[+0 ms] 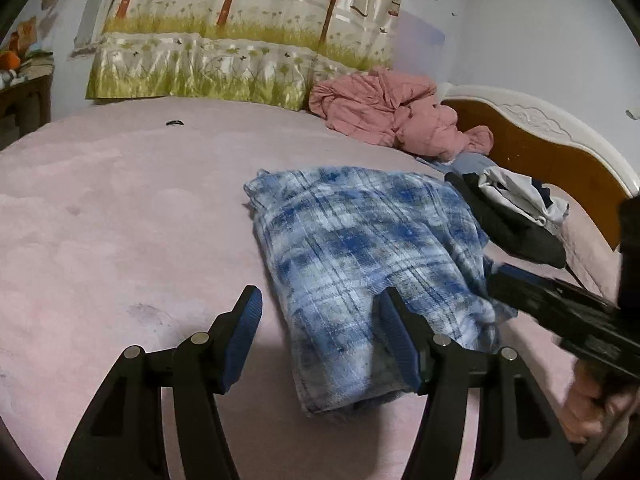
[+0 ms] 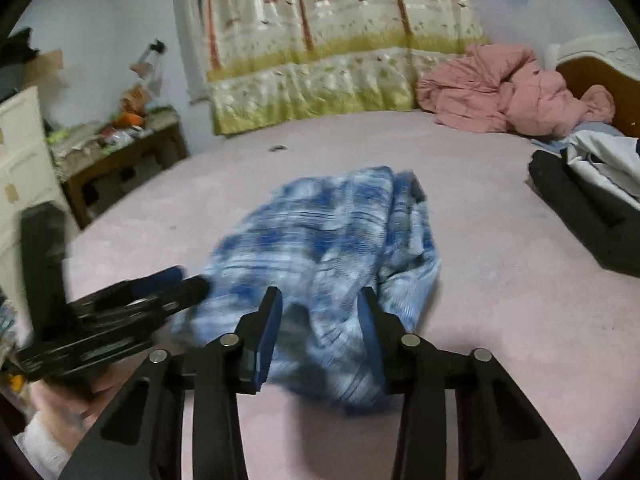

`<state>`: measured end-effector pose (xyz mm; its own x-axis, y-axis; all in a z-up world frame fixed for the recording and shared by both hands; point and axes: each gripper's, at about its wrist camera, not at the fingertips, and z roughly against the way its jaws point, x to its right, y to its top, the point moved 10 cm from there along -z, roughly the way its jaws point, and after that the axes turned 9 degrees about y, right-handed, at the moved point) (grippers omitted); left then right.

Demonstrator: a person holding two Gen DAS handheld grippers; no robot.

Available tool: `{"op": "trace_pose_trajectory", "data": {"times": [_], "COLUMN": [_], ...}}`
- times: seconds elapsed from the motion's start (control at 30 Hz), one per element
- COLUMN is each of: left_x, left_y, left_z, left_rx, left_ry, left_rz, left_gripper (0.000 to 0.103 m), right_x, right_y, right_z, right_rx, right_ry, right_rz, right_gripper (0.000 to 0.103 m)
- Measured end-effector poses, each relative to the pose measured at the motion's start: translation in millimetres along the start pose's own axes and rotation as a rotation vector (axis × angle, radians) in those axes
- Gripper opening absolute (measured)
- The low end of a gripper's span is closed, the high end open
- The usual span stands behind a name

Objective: Fold large clothes

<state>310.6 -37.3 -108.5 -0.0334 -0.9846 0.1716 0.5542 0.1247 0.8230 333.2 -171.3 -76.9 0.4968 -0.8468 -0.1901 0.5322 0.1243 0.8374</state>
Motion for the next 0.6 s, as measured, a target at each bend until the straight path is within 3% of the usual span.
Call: {"op": "trace_pose_trajectory", "data": {"times": [0.03,0.1,0.17,0.27,0.33,0.4,0.6], "left_x": [1.5,4.4,8.5,10.8,11.3,9.6,7.7], "left_y": [-3.0,-6.6,-8.1,-4.8,-1.6,-2.3,-18.1], "left_z": [-0.6,0.5,2.9,15.2,22.1,22.5,-2.6], "left_rx": [-0.01,-0.022,-0.022,0.023,0.053,0.048,-0.101], "left_ry": [-0.013,-0.04,-0.06,-0.067,-0.077,-0.076,-0.056], "left_rz": [-0.002,-0.005,-0.015,-0.032,-0.03,-0.023,-0.027], "left_gripper": [0.06,0.06,0.06,0.06,0.06,0.06,0.06], "right_x": [6.2,17.3,24.9,20.8,16.7,12.5,28.9], "right_y": [-0.1,-3.5,-3.0,2.3,0.8,-4.4,-47.2], "right_z": [-4.3,-10.2,1.5,32.9,52.0,66.4,37.7], "right_rx": [-0.01,-0.036,0.01,0.109,0.13,0.14,-0.004], "right_ry": [-0.022,-0.037,-0.027,-0.021,-0.067,-0.045,-0.12], "right_rz": [-0.008,-0.036,-0.074,-0.055,-0.044,-0.07,-0.096], "right_gripper": [0.028,0.008,0.005,0.004,0.004,0.004,0.004]}}
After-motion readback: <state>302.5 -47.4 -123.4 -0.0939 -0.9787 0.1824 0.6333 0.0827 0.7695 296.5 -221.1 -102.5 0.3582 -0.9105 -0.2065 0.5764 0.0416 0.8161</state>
